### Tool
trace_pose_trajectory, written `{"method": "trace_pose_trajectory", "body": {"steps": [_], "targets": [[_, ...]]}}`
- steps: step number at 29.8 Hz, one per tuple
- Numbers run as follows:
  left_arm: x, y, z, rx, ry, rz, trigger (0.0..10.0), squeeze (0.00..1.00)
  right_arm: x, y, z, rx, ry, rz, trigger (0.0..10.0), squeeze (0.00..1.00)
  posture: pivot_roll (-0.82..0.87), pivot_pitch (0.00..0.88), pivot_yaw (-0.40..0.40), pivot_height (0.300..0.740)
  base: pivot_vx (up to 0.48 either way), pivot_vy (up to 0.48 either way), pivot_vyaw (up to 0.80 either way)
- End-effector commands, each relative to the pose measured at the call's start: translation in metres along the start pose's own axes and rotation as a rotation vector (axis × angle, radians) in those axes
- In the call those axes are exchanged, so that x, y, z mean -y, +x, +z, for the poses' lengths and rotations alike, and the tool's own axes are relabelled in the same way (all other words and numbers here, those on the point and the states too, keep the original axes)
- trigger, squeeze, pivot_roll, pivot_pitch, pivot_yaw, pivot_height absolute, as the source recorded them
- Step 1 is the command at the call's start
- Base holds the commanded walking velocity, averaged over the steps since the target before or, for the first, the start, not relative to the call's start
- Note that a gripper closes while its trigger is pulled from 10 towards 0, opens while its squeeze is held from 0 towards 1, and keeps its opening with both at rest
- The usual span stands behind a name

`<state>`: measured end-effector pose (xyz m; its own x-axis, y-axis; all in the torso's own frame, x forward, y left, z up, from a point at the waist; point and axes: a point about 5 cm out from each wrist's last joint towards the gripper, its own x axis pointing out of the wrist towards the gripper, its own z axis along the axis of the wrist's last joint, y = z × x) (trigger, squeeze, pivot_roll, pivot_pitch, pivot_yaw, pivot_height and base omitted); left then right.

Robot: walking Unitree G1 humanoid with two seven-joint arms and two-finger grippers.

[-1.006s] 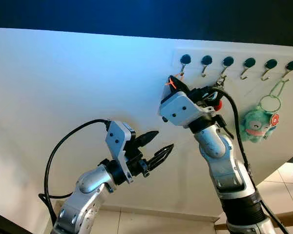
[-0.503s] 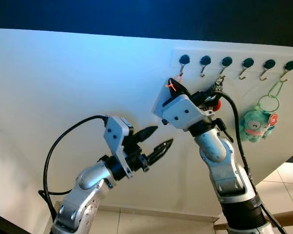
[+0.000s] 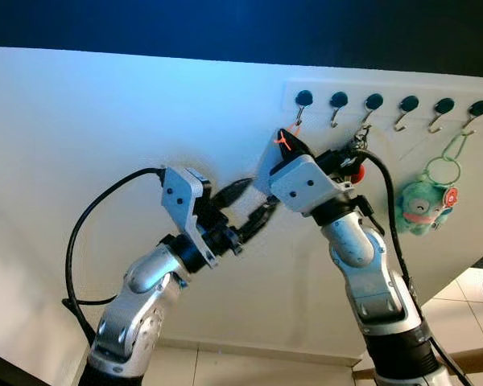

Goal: Hang keys on a hook

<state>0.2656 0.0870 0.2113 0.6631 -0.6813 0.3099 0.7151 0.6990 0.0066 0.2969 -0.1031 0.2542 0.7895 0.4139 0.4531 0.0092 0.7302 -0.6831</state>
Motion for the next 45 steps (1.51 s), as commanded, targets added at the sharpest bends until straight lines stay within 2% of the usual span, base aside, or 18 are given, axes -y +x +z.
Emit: {"method": "trace_pose_trajectory", "body": {"steps": [1, 5, 12, 18, 22, 27, 31, 32, 33, 45], "targets": [[-0.009, -0.004, -0.008, -0.047, 0.026, 0.043, 10.0, 0.00, -0.022, -0.007, -0.012, -0.068, 0.039, 0.104, 10.0, 0.00, 0.03, 0.071, -0.029, 0.740, 0.000, 0.000, 0.00], [-0.023, -0.011, -0.005, -0.035, 0.013, 0.085, 10.0, 0.00, -0.020, -0.006, -0.012, -0.063, 0.038, 0.094, 10.0, 0.00, 0.03, 0.071, -0.031, 0.740, 0.000, 0.000, 0.00], [-0.026, -0.011, 0.005, 0.034, -0.018, 0.088, 10.0, 0.00, -0.019, -0.006, -0.012, -0.059, 0.041, 0.087, 10.0, 0.00, 0.03, 0.073, -0.033, 0.740, 0.000, 0.000, 0.00], [-0.022, -0.009, 0.007, 0.058, -0.044, 0.059, 10.0, 0.00, -0.019, -0.006, -0.012, -0.060, 0.044, 0.084, 10.0, 0.00, 0.03, 0.073, -0.032, 0.740, 0.000, 0.000, 0.00], [-0.006, -0.006, 0.011, 0.068, -0.097, -0.068, 10.0, 0.00, -0.019, -0.006, -0.013, -0.076, 0.066, 0.083, 10.0, 0.00, 0.03, 0.074, -0.031, 0.740, 0.000, 0.000, 0.00], [0.003, -0.003, 0.012, 0.061, -0.102, -0.128, 10.0, 0.00, -0.019, -0.006, -0.015, -0.084, 0.075, 0.084, 10.0, 0.00, 0.03, 0.073, -0.031, 0.740, 0.000, 0.000, 0.00], [0.004, -0.002, 0.013, 0.060, -0.100, -0.135, 10.0, 0.00, -0.019, -0.006, -0.015, -0.085, 0.079, 0.084, 10.0, 0.00, 0.03, 0.074, -0.031, 0.740, 0.000, 0.000, 0.00], [0.005, -0.002, 0.013, 0.061, -0.101, -0.138, 10.0, 0.00, -0.019, -0.007, -0.015, -0.087, 0.094, 0.082, 10.0, 0.22, 0.03, 0.074, -0.031, 0.740, 0.000, 0.000, 0.00], [0.004, -0.001, 0.013, 0.062, -0.101, -0.138, 10.0, 0.00, -0.019, -0.007, -0.016, -0.091, 0.110, 0.080, 10.0, 1.00, 0.03, 0.074, -0.031, 0.740, 0.000, 0.000, 0.00], [0.001, -0.002, 0.015, 0.065, -0.100, -0.125, 10.0, 0.00, -0.018, -0.007, -0.017, -0.094, 0.142, 0.073, 10.0, 1.00, 0.03, 0.075, -0.028, 0.740, 0.000, 0.000, 0.00]]}}
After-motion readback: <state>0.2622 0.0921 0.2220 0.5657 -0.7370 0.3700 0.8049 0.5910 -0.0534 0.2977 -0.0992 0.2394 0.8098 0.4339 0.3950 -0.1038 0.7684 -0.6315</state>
